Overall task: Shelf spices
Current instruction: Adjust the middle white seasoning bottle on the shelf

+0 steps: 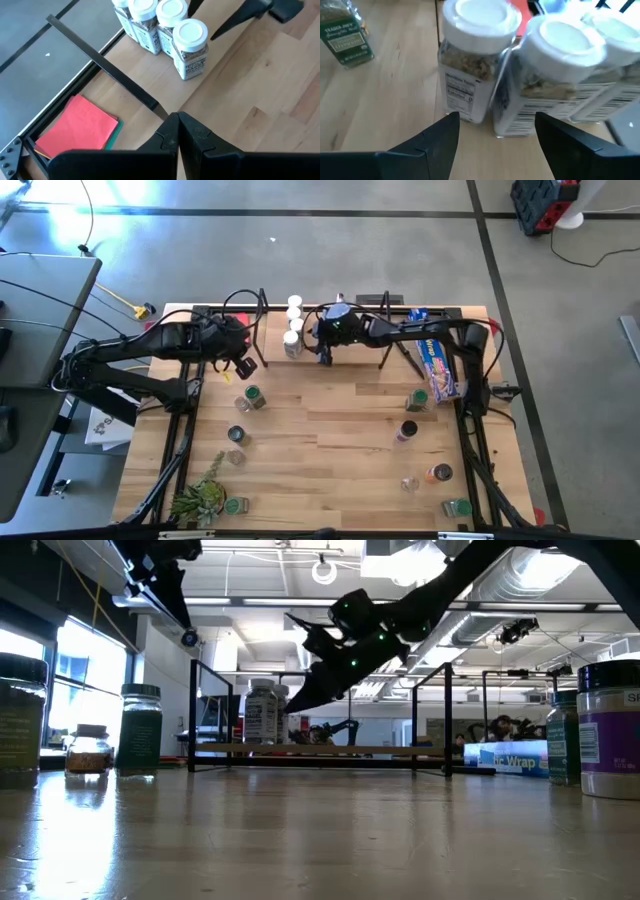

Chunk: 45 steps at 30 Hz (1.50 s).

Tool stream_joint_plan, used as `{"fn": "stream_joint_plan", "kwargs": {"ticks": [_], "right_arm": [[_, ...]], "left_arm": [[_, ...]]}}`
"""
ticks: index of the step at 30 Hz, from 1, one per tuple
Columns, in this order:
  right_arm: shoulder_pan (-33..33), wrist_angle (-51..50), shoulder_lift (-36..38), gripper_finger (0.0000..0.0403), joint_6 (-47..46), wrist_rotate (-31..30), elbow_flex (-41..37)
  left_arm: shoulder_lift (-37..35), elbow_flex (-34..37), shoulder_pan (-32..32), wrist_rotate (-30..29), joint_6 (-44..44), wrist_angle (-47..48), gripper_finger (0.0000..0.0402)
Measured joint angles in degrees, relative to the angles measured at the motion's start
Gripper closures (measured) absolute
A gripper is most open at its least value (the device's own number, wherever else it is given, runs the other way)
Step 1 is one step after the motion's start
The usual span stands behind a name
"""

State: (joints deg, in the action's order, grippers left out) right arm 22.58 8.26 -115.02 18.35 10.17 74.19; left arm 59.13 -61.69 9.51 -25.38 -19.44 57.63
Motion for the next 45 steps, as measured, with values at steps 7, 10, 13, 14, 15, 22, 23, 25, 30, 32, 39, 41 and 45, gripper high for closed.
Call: {"fn": "stream_joint_plan", "kwargs": {"ticks": [7, 10, 13, 14, 15, 22, 23, 25, 30, 32, 39, 41, 45], "right_arm": [[-0.1, 3.2, -2.7, 0.0149, -0.1, 0.0, 0.0], [-0.1, 4.2, -2.9, 0.0149, 0.1, 0.3, 0.0], [-0.1, 4.7, -2.9, 0.0149, 0.1, 0.4, 0.0], [-0.1, 4.8, -2.9, 0.0149, 0.2, 0.4, 0.0], [-0.1, 5.0, -2.9, 0.0149, 0.8, 0.4, 0.0], [0.0, 6.6, -2.9, 0.0149, 3.7, 2.4, 0.0], [0.0, 6.8, -2.9, 0.0149, 3.9, 2.5, 0.0], [0.0, 6.8, -2.9, 0.0149, 4.2, 2.5, 0.0], [0.0, 6.7, -2.8, 0.0149, 3.6, 0.2, 0.0], [-0.4, 5.6, -2.1, 0.0149, 2.6, -2.9, 0.0], [-1.4, 4.7, 1.2, 0.0149, 2.3, -5.3, 0.0], [-1.4, 5.9, 1.1, 0.0149, 2.2, -2.5, 0.0], [-0.4, 7.2, 0.6, 0.0149, 2.7, -1.4, 0.0]], "left_arm": [[0.0, 0.0, -0.6, -0.7, 0.0, -0.3, 0.0401], [0.0, 0.0, -0.6, -0.8, 0.0, -0.4, 0.0401], [0.0, 0.0, -0.6, -0.8, 0.0, -0.4, 0.0401], [0.0, 0.0, -0.6, -0.8, 0.0, -0.5, 0.0401], [0.0, 0.0, -0.6, -0.8, 0.0, -0.5, 0.0401], [0.0, 0.0, -0.6, -0.8, 0.0, -0.6, 0.0401], [0.0, 0.0, -0.6, -0.8, 0.0, -0.6, 0.0401], [0.0, 0.0, -0.6, -0.8, 0.0, -0.6, 0.0401], [0.0, 0.0, -0.6, -0.8, 0.0, -0.7, 0.0401], [0.0, 0.0, -0.6, -0.8, 0.0, -0.7, 0.0401], [0.0, 0.0, -0.6, -0.9, 0.0, -0.6, 0.0401], [0.0, 0.0, -0.6, -1.0, 0.1, -0.6, 0.0401], [0.0, 0.0, -0.6, -1.4, 0.1, -0.8, 0.0401]]}}
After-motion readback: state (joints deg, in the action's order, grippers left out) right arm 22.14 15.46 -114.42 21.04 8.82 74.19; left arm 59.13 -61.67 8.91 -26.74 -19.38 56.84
